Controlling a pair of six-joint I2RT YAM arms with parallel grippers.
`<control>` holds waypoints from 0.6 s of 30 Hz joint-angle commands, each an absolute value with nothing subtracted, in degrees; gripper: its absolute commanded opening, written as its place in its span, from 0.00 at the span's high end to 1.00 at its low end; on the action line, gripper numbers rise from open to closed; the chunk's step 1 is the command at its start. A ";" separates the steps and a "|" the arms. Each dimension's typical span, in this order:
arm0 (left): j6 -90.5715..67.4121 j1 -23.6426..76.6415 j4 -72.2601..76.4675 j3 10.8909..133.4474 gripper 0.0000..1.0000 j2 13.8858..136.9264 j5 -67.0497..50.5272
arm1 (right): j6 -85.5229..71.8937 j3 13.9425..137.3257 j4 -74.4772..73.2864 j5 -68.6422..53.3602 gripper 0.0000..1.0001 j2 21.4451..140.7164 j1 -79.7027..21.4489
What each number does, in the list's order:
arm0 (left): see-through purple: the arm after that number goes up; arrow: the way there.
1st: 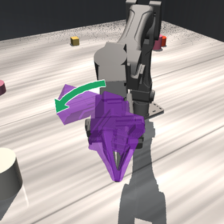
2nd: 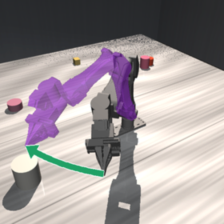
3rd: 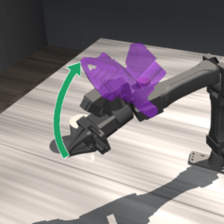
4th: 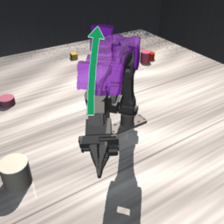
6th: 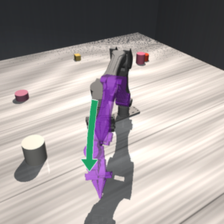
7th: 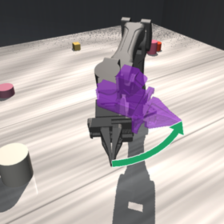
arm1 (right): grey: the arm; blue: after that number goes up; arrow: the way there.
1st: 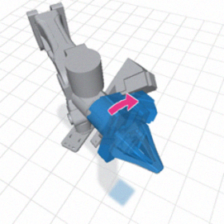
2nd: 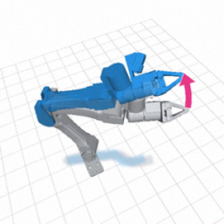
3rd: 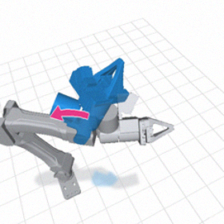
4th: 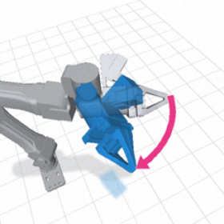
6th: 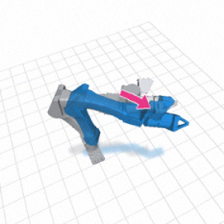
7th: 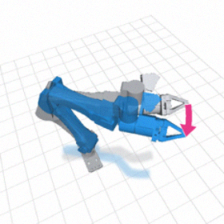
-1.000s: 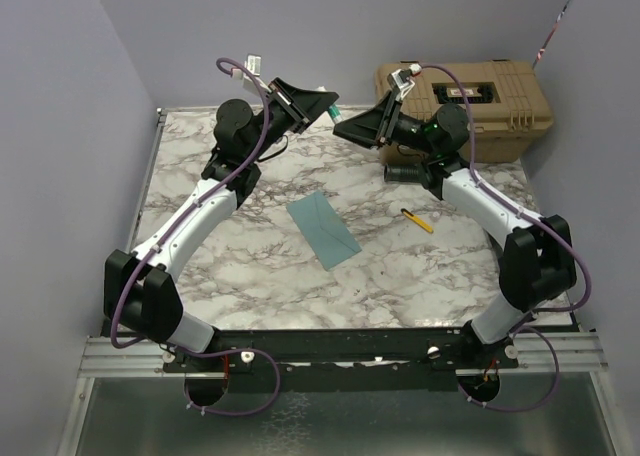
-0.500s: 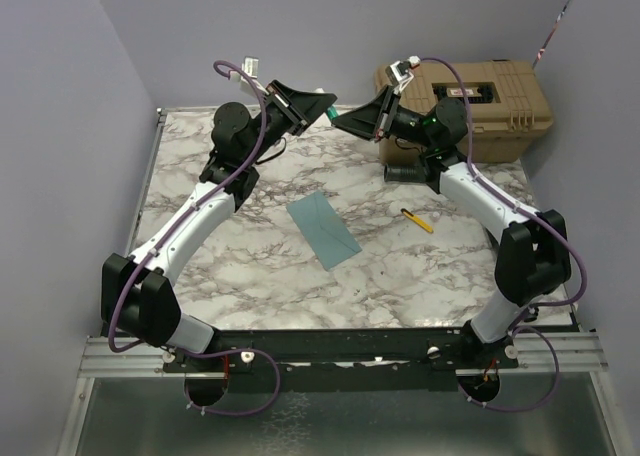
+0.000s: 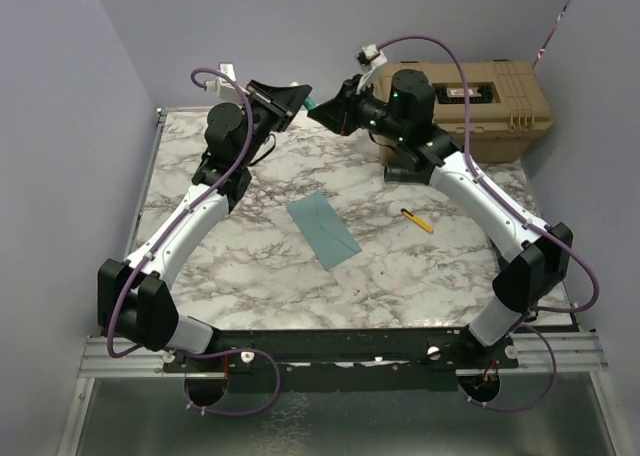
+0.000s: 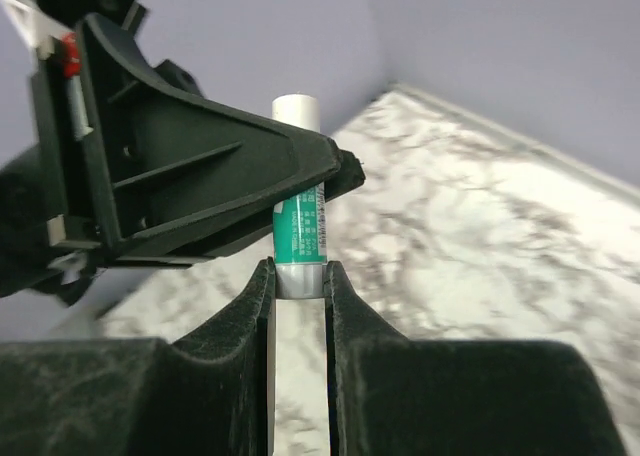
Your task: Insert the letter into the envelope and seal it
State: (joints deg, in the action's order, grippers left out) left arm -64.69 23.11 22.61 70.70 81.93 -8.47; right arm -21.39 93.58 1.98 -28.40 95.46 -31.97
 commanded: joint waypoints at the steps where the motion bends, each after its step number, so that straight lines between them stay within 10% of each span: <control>1: -69.49 25.03 15.69 72.15 1.00 80.30 -7.24 | -0.08 99.12 -13.50 2.67 0.99 99.48 -39.50; 5: -69.67 24.99 9.03 74.31 1.00 80.43 -5.36 | 7.68 100.82 -15.47 19.04 0.99 102.67 -43.63; 9: -68.02 24.42 3.78 76.74 1.00 82.18 -6.02 | 4.36 101.38 -18.38 10.38 0.98 101.13 -43.33; 14: -64.38 22.90 5.89 75.44 1.00 83.12 -9.31 | -11.73 96.27 -14.10 -17.49 0.45 92.89 -36.48; 18: -59.79 21.48 11.53 74.07 1.00 82.32 -14.99 | -29.72 93.59 -12.19 -26.58 0.34 89.01 -31.53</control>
State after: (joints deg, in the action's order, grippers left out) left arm -64.88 22.68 5.56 73.54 83.33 -7.03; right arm -10.83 95.35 -15.07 -11.68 94.56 -35.53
